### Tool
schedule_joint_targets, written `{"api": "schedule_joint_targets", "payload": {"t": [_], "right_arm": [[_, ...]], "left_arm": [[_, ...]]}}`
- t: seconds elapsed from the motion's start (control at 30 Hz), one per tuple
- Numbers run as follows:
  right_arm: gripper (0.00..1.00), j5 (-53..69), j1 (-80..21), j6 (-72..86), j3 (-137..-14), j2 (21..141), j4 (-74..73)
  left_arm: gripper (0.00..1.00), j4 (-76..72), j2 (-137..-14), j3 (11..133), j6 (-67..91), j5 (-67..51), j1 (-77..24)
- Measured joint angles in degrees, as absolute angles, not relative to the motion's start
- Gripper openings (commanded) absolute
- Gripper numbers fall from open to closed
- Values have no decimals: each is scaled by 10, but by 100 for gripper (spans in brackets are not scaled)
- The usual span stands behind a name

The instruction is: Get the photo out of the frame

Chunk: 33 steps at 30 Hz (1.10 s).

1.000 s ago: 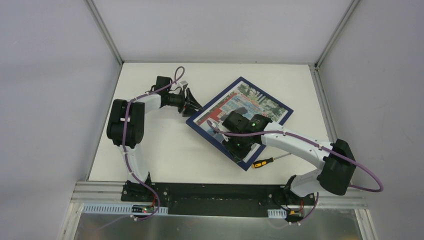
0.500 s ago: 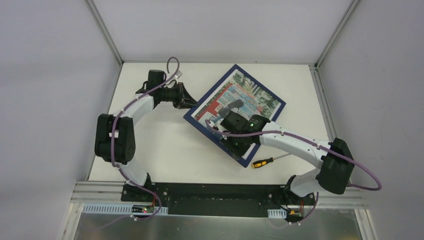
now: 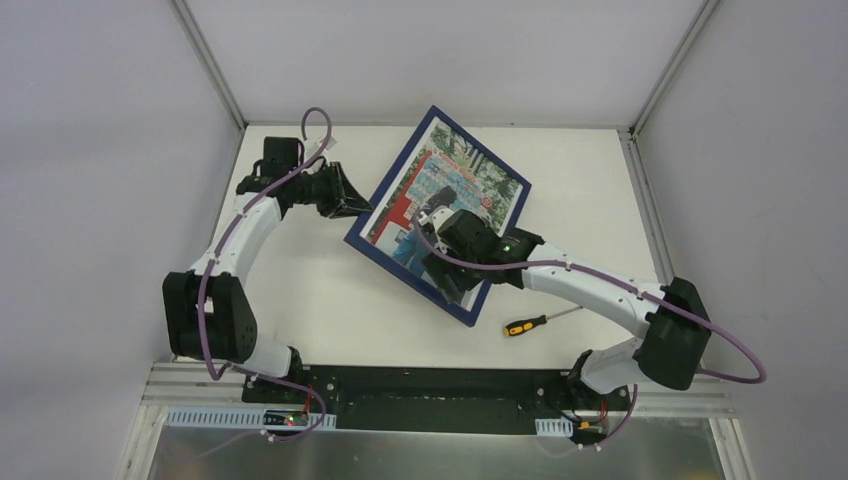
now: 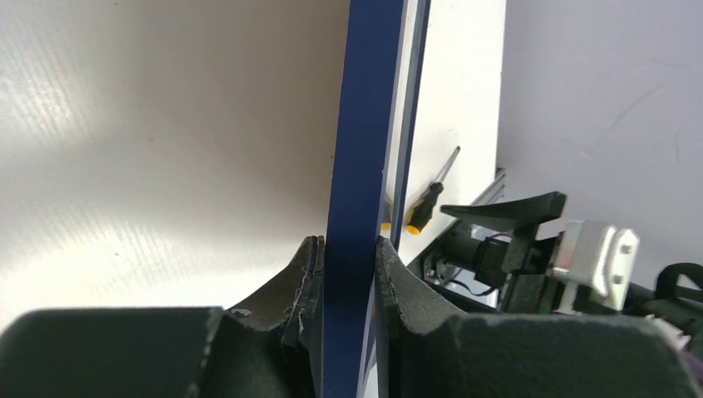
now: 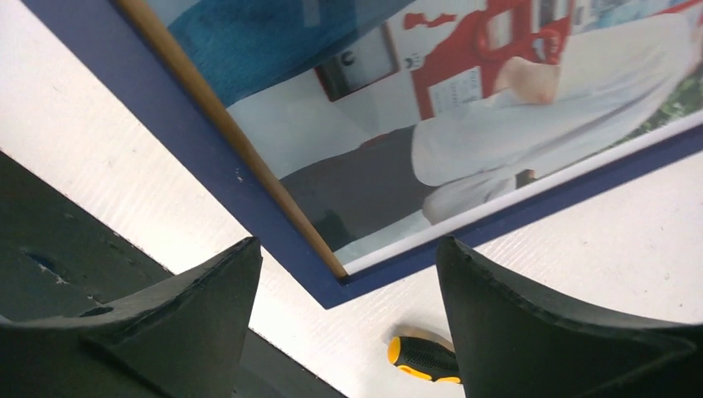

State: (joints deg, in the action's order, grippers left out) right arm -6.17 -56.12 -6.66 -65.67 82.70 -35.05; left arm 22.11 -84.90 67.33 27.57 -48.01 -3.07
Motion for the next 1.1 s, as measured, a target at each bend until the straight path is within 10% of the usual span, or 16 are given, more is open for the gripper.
{"api": "schedule_joint_targets", "payload": {"t": [0.27,1.1], "right_arm": [[99,-66,-514,69,-655,767,-329],[88,-562,-819,4,-789,1015,-208]], "left_arm": [[0,272,-774,674,259,-424,-35],[0,294,-687,628,332,-341,-63]]}}
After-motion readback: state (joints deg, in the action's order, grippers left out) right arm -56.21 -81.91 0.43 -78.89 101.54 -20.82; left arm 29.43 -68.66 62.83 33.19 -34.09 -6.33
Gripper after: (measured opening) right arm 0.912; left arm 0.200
